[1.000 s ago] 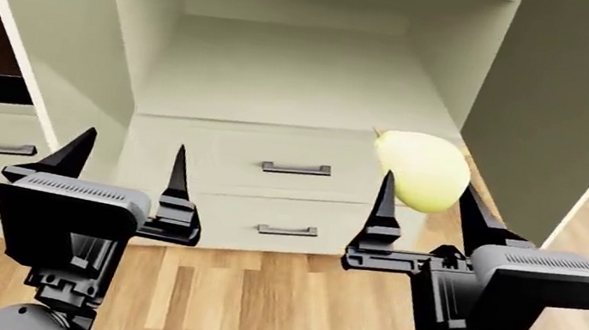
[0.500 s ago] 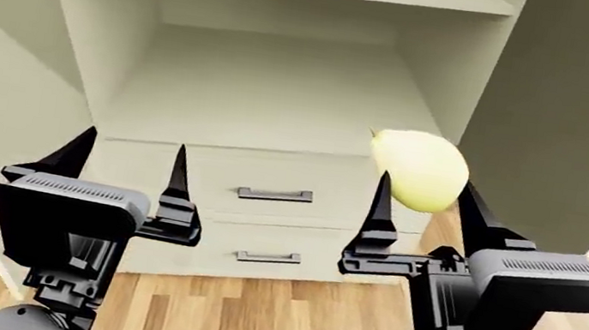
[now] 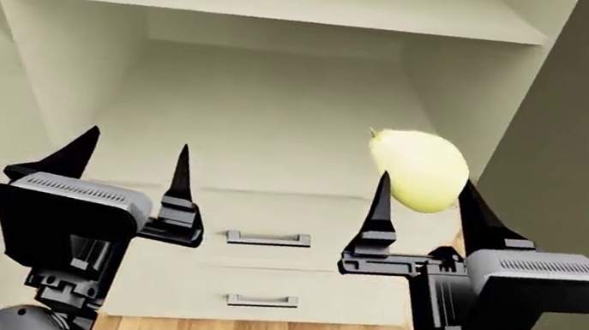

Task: Pick the pear from the counter and place it in the cabinet.

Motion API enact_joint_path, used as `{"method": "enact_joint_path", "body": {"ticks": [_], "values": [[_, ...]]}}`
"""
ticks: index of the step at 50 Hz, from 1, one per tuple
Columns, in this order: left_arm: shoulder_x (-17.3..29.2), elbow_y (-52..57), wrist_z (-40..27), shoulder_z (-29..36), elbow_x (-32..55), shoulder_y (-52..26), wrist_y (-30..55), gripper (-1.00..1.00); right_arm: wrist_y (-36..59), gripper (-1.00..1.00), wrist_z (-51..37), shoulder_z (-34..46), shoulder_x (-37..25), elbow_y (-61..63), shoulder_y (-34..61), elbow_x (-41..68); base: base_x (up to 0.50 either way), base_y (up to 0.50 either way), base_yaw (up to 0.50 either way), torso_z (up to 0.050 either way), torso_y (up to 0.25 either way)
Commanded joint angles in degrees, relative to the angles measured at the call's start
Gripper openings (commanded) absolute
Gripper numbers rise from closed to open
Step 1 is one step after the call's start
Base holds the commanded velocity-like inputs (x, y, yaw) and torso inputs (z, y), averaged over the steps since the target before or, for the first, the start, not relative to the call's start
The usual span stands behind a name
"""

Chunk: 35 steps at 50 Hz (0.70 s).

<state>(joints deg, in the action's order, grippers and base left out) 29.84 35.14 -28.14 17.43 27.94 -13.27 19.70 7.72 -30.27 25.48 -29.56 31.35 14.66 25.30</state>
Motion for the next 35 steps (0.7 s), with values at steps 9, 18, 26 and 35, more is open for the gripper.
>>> {"method": "enact_joint_path", "body": {"ticks": [9, 18, 26, 35], "values": [[1.3, 4.9, -1.0, -1.3, 2.0, -0.6, 1.3, 1.00, 4.8, -1.00, -1.2, -1.3, -1.2, 4.6, 2.5, 1.3, 0.42, 0.07, 0.00, 0.000, 0.001], [1.4, 4.9, -1.0, -1.0, 1.9, -0.6, 1.3, 1.00, 14.8, -1.00, -3.5, -6.3, -4.7, 12.6, 12.3, 13.0, 0.07, 0.00, 0.00, 0.000, 0.001], [1.2, 4.2, -0.8, -0.6, 1.7, -0.7, 1.1, 1.00, 20.5, -1.00, -4.5, -9.5, -5.2, 10.2, 22.4, 21.4, 0.02, 0.00, 0.00, 0.002, 0.000], [0.9, 2.9, -0.5, -0.2, 1.5, -1.0, 0.8, 1.00, 25.8, -1.00, -2.1, -9.8, -4.6, 4.2, 34.0, 27.4, 0.34, -0.04, 0.00, 0.000, 0.000]]}}
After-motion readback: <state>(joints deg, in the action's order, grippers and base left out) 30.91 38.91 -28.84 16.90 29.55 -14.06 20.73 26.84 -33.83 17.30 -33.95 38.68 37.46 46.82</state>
